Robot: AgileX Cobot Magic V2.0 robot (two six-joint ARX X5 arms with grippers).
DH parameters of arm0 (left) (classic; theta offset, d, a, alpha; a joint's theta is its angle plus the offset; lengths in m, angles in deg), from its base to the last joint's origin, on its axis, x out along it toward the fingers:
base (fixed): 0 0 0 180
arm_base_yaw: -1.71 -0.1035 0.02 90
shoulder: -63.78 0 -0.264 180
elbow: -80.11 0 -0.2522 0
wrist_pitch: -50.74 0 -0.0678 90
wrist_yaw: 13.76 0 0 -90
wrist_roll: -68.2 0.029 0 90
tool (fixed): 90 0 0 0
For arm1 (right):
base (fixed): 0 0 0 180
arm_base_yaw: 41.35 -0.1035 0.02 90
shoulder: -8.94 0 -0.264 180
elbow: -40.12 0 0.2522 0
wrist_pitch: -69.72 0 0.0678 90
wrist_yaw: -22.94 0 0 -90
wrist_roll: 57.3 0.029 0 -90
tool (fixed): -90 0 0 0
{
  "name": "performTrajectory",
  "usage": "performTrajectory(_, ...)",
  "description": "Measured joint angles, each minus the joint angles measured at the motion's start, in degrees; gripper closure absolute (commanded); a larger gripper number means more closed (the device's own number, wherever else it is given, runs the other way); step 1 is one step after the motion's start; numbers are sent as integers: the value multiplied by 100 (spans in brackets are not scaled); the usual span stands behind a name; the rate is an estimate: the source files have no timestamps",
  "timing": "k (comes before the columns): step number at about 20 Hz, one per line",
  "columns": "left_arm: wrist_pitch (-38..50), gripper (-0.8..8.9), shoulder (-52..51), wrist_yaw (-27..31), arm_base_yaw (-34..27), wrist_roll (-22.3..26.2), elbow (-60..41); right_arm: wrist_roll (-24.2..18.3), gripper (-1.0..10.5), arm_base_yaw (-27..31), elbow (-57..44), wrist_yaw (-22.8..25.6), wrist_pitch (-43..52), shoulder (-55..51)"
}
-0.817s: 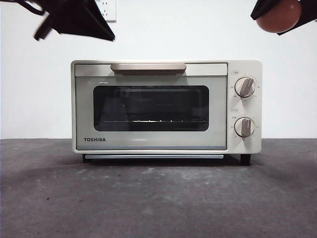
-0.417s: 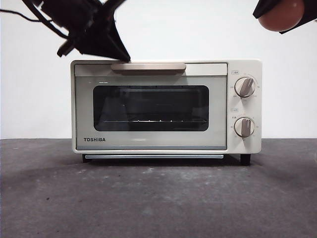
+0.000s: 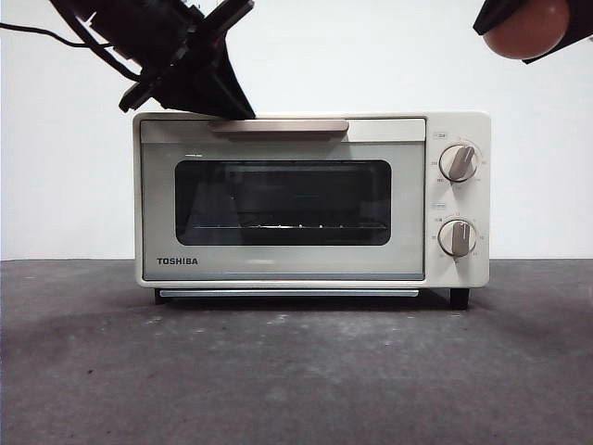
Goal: Eggoven
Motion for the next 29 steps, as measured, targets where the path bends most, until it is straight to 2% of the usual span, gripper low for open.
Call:
performTrajectory(11, -844, 807, -31, -111, 649, 275, 105, -96, 944, 0, 2, 9, 0, 0)
performTrajectory(22, -2446, 807, 66, -15, 1443, 271, 44, -96, 944, 0, 2, 9, 0, 0)
performTrajectory(29, -2514, 807, -4, 0, 1644, 229, 44, -96, 944, 0, 2, 4, 2, 0)
